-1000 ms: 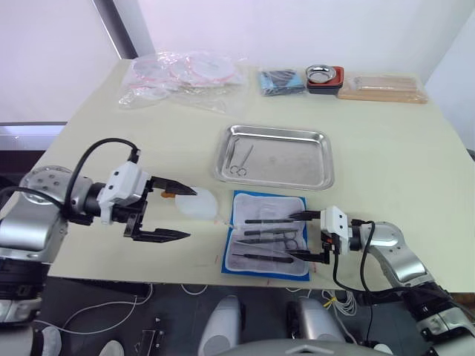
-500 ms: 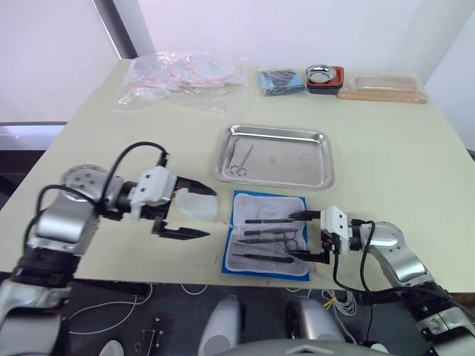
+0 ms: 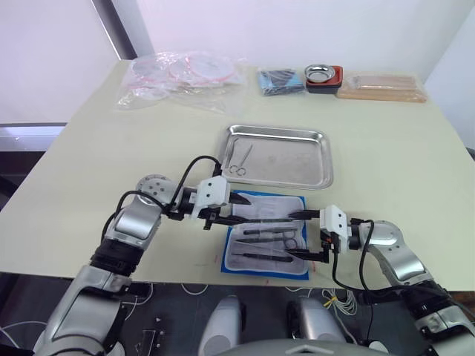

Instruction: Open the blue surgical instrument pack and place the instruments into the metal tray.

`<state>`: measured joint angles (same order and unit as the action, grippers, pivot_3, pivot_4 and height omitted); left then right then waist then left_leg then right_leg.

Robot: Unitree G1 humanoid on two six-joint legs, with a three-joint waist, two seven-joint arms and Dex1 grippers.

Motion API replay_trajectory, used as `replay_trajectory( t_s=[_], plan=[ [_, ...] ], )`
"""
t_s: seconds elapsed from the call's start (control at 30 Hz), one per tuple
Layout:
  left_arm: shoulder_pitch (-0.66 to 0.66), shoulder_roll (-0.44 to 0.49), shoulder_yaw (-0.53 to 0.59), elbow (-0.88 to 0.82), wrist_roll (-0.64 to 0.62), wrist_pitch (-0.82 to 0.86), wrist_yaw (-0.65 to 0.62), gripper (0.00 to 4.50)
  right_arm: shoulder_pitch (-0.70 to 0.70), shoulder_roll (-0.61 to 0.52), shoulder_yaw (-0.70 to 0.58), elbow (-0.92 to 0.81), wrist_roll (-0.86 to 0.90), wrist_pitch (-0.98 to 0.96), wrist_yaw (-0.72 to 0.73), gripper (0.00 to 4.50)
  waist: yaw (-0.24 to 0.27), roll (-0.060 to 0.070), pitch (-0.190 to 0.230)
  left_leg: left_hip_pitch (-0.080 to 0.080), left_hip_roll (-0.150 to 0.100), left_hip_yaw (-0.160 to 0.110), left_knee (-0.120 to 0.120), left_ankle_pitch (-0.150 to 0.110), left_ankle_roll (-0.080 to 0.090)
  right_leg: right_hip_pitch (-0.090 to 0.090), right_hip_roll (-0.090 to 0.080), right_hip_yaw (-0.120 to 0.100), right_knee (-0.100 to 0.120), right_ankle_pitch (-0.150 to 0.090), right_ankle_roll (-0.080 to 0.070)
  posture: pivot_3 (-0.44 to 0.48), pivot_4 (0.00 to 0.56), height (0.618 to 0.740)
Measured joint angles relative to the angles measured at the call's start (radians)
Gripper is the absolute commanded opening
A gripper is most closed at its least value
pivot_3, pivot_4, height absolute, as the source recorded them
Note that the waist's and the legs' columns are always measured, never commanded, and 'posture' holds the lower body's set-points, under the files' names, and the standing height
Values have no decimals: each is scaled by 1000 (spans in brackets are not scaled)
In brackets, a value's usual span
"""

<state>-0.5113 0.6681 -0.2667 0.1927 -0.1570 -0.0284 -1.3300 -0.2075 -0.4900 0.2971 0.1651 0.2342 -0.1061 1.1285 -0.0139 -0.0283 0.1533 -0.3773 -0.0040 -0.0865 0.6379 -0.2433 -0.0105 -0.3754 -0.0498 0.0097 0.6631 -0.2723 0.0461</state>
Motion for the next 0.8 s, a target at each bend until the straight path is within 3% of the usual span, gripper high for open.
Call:
replay_trajectory(
  t_s=[0.43, 0.67, 0.8],
  plan=[
    [-17, -71, -31, 146, 58, -111, -24, 2295, 0, 0, 0, 1, 0, 0, -1, 4500, 0, 0, 0, 0, 0, 0, 0, 0, 0, 0, 0, 0, 0, 0, 0, 0, 150, 740],
    [-35, -85, -50, 178, 68, -126, -43, 41, 0, 1, 0, 0, 0, 2, -4, 4500, 0, 1, -1, 0, 0, 0, 0, 0, 0, 0, 0, 0, 0, 0, 0, 0, 150, 740],
    [-35, -85, -50, 179, 67, -121, -50, 41, 0, 1, 0, 0, 0, 6, -7, 4500, 0, 2, -2, 0, 0, 0, 0, 0, 0, 0, 0, 0, 0, 0, 0, 0, 150, 740]
  ],
)
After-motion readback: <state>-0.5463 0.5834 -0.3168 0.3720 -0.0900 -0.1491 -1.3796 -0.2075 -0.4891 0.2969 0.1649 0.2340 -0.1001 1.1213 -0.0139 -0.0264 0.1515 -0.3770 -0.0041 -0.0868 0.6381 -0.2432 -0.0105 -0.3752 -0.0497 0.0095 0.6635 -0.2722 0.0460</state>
